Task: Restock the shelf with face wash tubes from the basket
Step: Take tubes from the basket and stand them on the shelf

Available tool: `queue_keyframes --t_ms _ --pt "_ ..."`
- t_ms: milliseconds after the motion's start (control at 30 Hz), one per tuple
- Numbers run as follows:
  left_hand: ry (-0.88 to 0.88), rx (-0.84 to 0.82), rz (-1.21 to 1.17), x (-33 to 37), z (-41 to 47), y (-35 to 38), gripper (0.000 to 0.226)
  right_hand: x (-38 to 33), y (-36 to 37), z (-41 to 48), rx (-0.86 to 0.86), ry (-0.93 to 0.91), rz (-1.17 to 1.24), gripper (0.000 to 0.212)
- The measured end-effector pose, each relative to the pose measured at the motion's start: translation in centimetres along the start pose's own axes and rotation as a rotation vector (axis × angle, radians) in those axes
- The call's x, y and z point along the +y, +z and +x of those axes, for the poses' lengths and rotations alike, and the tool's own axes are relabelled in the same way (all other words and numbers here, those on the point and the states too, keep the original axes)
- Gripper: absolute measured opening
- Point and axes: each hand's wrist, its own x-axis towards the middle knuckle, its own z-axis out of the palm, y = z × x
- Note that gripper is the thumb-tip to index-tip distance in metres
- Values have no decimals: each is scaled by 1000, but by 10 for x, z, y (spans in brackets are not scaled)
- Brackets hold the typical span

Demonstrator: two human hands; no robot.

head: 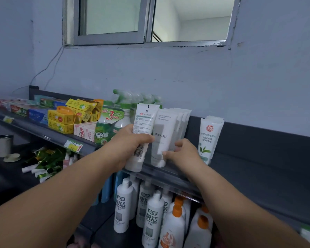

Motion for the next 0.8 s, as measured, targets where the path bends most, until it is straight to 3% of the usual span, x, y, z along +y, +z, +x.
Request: queue_keyframes --t_ms 133,233,333,433,500,633,800 --pt "42 -97 10 7 -4 23 31 -7 -21 -18 35 -70 26 31" --pt "69 -153 22 12 -5 44 32 -11 -42 -30 -73 -79 177 20" --pt "81 -189 -24 15 -4 68 37 -11 -65 -41 -256 -62 303 21" --pt "29 -257 -137 21 -6 95 32 -6 -86 -48 -319 -60 338 26" --pt "6 -298 -203 23 -7 113 32 -2 -99 -51 -314 -74 369 32" --pt "3 -256 -225 23 -6 151 57 1 -128 -64 -230 -117 325 25" --pt "-127 -384 -319 25 -5 193 29 16 -168 -73 -147 -73 199 23"
